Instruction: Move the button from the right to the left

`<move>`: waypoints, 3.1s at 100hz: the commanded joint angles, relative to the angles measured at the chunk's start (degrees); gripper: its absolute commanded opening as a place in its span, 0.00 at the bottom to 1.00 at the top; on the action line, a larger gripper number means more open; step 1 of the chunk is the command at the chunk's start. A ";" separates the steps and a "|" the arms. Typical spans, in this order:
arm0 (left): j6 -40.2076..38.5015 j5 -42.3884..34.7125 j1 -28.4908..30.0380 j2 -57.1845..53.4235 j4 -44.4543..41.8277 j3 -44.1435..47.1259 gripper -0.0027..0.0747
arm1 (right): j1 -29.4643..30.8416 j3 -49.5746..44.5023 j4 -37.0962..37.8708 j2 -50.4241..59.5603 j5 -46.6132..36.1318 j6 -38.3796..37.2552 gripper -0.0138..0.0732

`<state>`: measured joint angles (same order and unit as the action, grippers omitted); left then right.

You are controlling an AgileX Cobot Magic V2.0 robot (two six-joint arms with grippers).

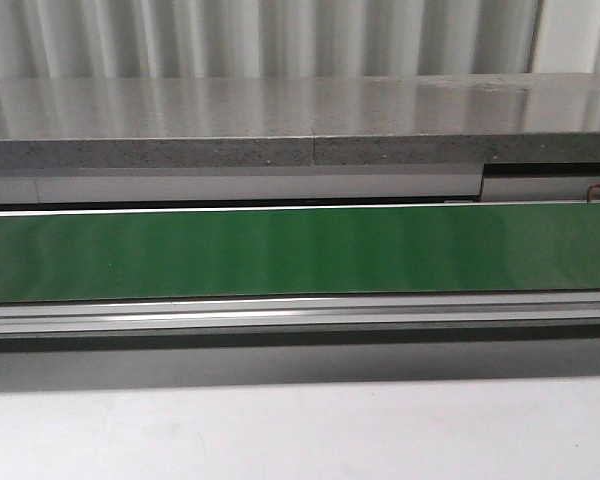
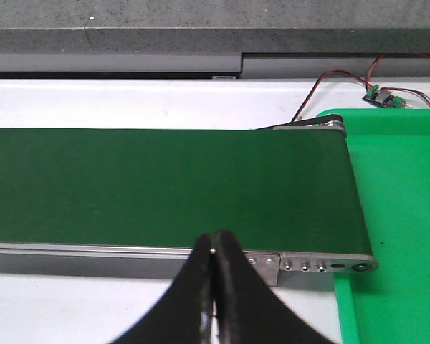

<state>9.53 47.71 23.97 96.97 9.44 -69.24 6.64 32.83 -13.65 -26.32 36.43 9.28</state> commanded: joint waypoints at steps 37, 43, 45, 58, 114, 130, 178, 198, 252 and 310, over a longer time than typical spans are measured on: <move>0.06 -5.44 0.99 3.88 -1.01 -1.44 0.01 | -0.01 1.56 -0.58 -0.02 -3.64 0.48 0.08; 0.06 -5.44 0.99 4.62 -1.01 -1.44 0.01 | -0.01 1.56 -0.58 -0.02 -3.64 0.48 0.08; 0.06 -5.44 0.99 4.97 -1.01 -1.44 0.01 | -0.01 1.56 -0.58 -0.02 -3.64 0.48 0.08; 0.06 -5.44 0.99 6.64 -1.01 -1.44 0.01 | -0.01 1.56 -0.58 -0.02 -3.64 0.48 0.08; 0.06 -5.34 0.99 6.83 -0.18 -1.44 0.73 | -0.01 1.56 -0.58 -0.02 -3.64 0.48 0.08; 0.06 -5.23 1.12 6.17 -0.18 -2.20 0.75 | -0.01 1.56 -0.58 -0.02 -3.64 0.48 0.08; 0.06 -7.68 -1.04 -13.60 1.53 -2.60 0.75 | -0.01 1.56 -0.58 -0.02 -3.70 0.48 0.08; 0.28 -8.45 -8.95 -26.09 1.53 -0.20 0.75 | -0.01 1.56 -0.58 -0.02 -3.70 0.48 0.08; 0.27 -11.06 -24.17 -67.28 1.17 20.81 0.53 | -0.01 1.56 -0.58 -0.02 -3.70 0.48 0.08; 0.27 -10.88 -24.17 -80.35 1.38 33.95 0.01 | -0.01 1.56 -0.58 -0.02 -3.70 0.48 0.08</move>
<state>9.92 41.23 0.22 16.00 9.84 -34.59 6.64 32.83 -13.65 -26.32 36.43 9.28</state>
